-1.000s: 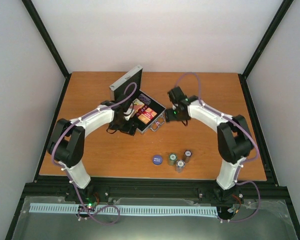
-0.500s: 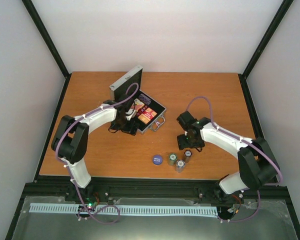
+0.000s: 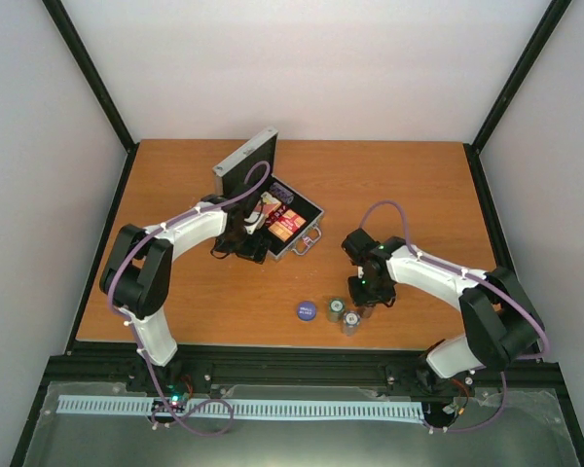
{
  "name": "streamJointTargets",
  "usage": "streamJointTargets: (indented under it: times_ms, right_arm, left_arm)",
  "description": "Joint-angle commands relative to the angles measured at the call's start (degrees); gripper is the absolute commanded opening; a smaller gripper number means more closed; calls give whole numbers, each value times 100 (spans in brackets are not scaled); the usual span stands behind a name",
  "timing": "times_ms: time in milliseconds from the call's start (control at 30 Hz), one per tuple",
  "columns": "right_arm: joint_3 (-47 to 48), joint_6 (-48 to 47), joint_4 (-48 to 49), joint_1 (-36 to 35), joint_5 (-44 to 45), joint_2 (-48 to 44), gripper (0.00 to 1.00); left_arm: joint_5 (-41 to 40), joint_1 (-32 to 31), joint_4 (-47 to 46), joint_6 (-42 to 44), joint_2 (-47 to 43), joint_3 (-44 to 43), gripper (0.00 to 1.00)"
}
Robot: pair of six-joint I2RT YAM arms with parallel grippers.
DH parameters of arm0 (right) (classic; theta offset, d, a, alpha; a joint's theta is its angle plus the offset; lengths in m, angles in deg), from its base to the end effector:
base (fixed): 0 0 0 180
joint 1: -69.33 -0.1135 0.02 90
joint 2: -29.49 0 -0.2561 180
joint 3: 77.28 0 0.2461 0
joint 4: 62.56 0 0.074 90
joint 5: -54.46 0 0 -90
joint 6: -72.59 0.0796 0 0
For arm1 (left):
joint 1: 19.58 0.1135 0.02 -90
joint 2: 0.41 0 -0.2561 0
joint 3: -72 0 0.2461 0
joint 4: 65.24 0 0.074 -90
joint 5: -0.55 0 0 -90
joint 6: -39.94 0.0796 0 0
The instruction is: Pack up texas hold em set
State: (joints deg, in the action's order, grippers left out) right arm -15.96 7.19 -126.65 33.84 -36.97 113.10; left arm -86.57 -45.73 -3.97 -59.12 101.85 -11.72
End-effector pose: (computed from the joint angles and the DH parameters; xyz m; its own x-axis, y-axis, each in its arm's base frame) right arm 0.1852 0.1345 0.1214 -0.9810 -0.1884 -0.0470 -0.1906 0.9804 0.0489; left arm 0.2988 -0.1512 0.1344 -0.9430 0.2878 -0.1669 0.3034 0.9498 -0.0767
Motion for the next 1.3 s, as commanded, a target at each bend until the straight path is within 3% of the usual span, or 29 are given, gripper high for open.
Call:
streamJointTargets:
  times_ms: [0, 300, 533, 867, 1100, 1267]
  right_arm:
    - [177, 62, -213, -40, -150, 42, 26]
    - [1528, -184, -273, -20, 645, 367, 18]
    - [3059, -531, 836, 157, 854, 1391, 17]
    - [4754, -617, 2321, 611, -367, 3020, 16]
    - [4889, -295, 3395, 674, -1068, 3599, 16]
    - [4852, -196, 3805, 674, -956, 3785, 16]
  left_arm:
    - [-58, 49, -49, 100, -100, -175, 98]
    - [-85, 49, -43, 94, -111, -246, 98]
    - [-126, 49, -62, 63, -169, -220, 98]
    - [-164, 49, -49, 80, -188, -246, 98]
    - [-116, 49, -81, 80, -135, -214, 98]
    - [-92, 49, -78, 108, -76, -211, 98]
